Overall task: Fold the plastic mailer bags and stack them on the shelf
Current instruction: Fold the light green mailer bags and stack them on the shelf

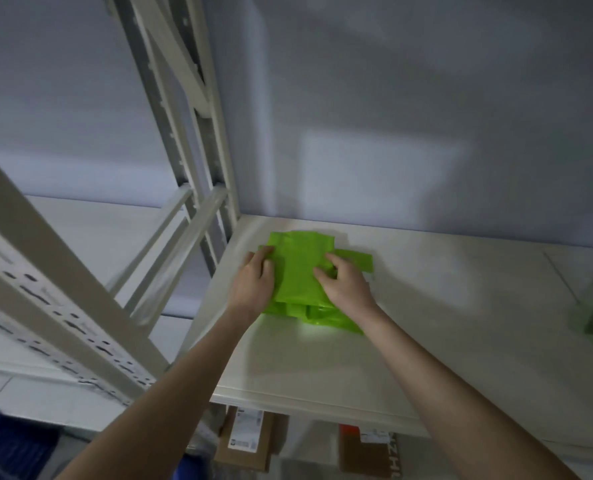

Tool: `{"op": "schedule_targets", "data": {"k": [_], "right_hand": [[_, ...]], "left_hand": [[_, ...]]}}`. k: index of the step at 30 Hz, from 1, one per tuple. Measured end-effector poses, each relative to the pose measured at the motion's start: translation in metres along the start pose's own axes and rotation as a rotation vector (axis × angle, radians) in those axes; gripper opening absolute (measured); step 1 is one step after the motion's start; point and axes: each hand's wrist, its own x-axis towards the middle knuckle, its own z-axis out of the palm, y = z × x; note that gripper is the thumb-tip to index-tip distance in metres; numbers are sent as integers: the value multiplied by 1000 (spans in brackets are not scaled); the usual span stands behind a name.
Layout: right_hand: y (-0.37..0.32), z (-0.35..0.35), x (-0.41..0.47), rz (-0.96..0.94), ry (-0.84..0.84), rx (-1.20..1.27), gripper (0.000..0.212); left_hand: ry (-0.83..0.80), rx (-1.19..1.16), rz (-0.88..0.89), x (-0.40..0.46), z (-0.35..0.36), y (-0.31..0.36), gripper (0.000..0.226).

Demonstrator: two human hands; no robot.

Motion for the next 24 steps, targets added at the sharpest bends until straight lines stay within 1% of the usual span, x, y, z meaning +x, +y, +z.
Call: {"op": "schedule_targets", "data": {"k": [2, 7, 12, 15, 18, 21, 22, 24], "right_hand": [[-3, 16, 0, -24, 1, -99, 55], [0, 37, -1, -111, 42, -388, 56], [-1, 44, -3, -98, 37, -517, 58], [-6, 46, -4, -92, 57, -588, 56], [-12, 47, -4, -114, 101, -560, 57], [-18, 52, 0, -211, 114, -533, 55], [-20, 54, 3, -234, 95, -531, 54], [-20, 59, 8, -239, 32, -561, 53]], "left_hand": [[-50, 41, 5, 1, -5, -15, 42], [-136, 182, -8, 2, -10, -38, 50], [-185, 255, -11, 4, -10, -48, 51], [-173, 286, -5, 6, -13, -49, 49], [-99, 400, 117, 7, -15, -43, 46], [-24, 483, 257, 10, -9, -34, 45], [-41, 491, 278, 13, -6, -32, 46], [-143, 507, 289, 19, 2, -30, 49]]}}
